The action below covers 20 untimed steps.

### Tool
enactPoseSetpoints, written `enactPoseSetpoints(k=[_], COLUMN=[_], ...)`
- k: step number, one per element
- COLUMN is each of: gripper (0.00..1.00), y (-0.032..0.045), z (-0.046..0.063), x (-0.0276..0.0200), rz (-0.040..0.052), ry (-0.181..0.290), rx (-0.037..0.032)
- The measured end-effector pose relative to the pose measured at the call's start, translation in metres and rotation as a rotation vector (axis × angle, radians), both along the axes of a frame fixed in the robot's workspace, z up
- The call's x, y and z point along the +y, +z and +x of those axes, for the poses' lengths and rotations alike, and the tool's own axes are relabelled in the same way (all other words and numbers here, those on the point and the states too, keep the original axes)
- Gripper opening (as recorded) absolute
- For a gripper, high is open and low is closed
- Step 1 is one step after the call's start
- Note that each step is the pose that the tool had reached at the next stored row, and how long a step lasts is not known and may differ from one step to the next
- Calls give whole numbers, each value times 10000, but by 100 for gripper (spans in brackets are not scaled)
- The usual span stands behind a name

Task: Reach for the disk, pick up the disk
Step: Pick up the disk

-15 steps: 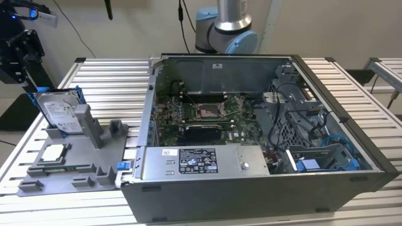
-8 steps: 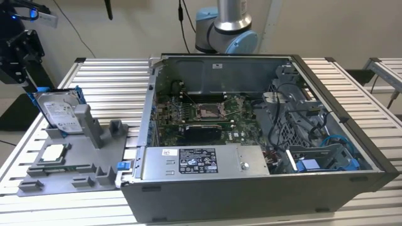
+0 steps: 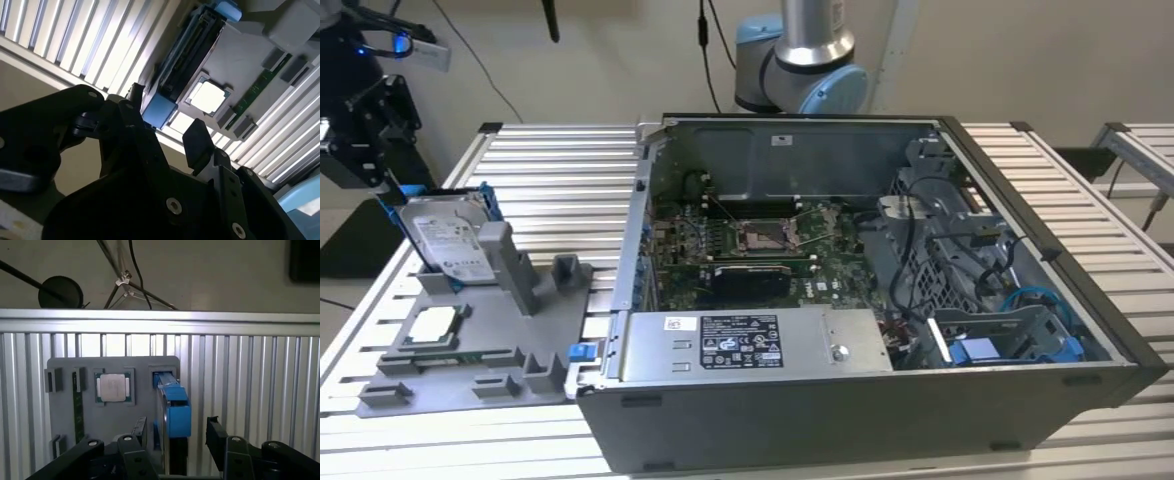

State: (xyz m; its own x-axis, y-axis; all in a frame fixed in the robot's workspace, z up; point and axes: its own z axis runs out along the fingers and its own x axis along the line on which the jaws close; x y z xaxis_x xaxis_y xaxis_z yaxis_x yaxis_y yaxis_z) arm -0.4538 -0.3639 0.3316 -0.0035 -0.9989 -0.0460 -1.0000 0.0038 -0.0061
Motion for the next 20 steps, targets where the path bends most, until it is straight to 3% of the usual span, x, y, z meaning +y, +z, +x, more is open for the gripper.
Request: enactPoseSetpoints(k=[20], gripper=[100], y=[-362], z=[2], x=[-1], rz=[-1], ry=[578], rx=[0])
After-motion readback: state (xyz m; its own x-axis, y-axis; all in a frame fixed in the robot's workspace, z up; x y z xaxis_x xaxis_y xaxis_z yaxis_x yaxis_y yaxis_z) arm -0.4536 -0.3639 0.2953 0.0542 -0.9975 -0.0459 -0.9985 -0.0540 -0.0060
